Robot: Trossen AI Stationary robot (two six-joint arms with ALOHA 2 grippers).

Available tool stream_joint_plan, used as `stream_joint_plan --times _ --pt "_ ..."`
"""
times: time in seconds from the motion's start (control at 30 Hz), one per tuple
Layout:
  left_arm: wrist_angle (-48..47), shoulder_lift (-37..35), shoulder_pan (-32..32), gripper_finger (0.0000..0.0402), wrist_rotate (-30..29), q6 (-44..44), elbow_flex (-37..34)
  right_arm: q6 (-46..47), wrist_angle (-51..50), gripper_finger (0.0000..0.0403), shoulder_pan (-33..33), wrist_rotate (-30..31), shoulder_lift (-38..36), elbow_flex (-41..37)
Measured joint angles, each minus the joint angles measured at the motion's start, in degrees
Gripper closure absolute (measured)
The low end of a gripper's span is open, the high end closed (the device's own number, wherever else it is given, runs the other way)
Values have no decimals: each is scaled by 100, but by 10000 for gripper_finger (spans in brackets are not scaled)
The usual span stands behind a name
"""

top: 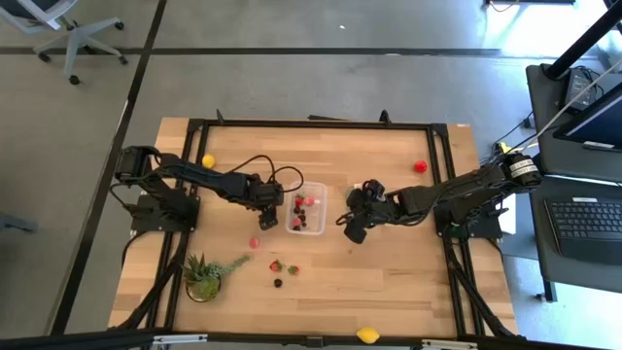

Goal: Pick and placing Produce into tupperware
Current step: Put the strawberry into the transparent bin

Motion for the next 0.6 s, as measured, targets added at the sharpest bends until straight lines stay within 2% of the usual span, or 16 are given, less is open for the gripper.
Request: stream_joint_plan --times 0.27,0.6 --pt "133 201 0 125 20 175 5 -101 -2 100 0 -5 2 0" --pt "245 414 -4 198 231 222 14 -114 -37 100 0 -208 2 0"
